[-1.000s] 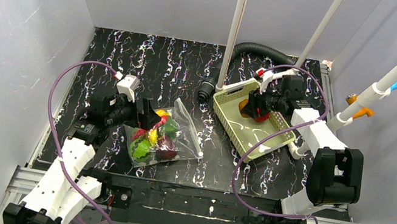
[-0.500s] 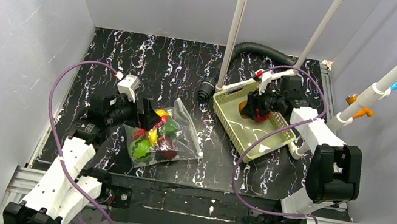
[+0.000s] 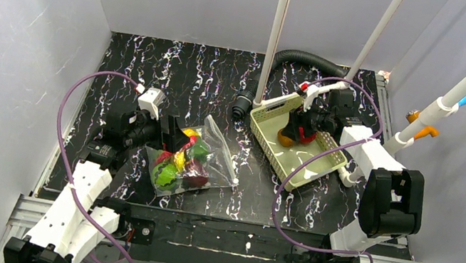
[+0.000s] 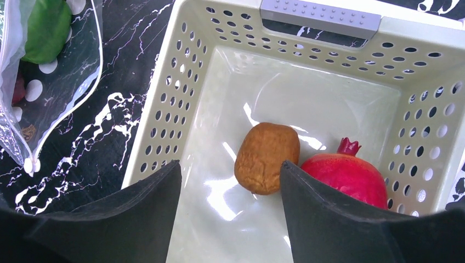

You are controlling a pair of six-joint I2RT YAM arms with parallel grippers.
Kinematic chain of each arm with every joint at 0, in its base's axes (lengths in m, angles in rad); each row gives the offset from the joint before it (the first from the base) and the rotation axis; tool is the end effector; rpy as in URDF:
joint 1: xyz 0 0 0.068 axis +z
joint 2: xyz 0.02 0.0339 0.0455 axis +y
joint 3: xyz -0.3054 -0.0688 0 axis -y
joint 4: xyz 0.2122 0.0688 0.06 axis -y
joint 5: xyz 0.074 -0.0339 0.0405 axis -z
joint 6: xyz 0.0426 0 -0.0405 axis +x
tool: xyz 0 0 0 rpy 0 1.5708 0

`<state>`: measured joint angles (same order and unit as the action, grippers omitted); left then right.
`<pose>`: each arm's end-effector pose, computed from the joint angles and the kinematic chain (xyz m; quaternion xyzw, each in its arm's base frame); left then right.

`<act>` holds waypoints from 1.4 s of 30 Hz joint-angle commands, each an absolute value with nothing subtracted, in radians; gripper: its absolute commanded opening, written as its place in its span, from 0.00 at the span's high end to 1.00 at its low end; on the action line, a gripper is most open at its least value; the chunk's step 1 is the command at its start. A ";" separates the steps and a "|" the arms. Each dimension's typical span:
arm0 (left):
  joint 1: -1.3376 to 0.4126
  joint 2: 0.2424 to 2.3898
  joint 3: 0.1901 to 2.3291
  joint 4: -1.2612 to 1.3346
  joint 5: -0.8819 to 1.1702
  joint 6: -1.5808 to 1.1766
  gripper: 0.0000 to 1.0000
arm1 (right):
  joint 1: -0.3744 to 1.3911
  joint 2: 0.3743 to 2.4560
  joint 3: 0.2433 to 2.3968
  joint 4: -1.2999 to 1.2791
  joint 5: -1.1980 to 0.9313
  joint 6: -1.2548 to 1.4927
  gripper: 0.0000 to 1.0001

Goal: Open the zip-top bag and remove the fake food
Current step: Place the fake fruit in the bin.

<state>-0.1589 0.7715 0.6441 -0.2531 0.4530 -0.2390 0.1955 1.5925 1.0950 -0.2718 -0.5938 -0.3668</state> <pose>0.1189 -0.0379 0.3173 0.0935 0.8113 -0.2903 0.4988 0.3095 0.0856 0.2942 -0.3539 0.8142 0.2365 0.3947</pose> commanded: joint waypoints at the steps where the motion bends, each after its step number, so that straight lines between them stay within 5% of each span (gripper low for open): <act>1: -0.153 0.770 0.657 -0.244 0.469 -0.236 0.02 | 0.189 1.592 1.098 -0.261 -0.600 -0.374 0.27; 42: -0.153 0.791 0.657 -0.236 0.482 -0.250 0.02 | 0.205 1.495 1.080 -0.335 -0.885 -0.463 0.26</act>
<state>-0.1589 0.7914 0.6441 -0.2394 0.4580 -0.2470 0.1963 1.5303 1.0893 -0.3023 -0.7929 -0.4168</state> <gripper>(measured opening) 0.981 0.741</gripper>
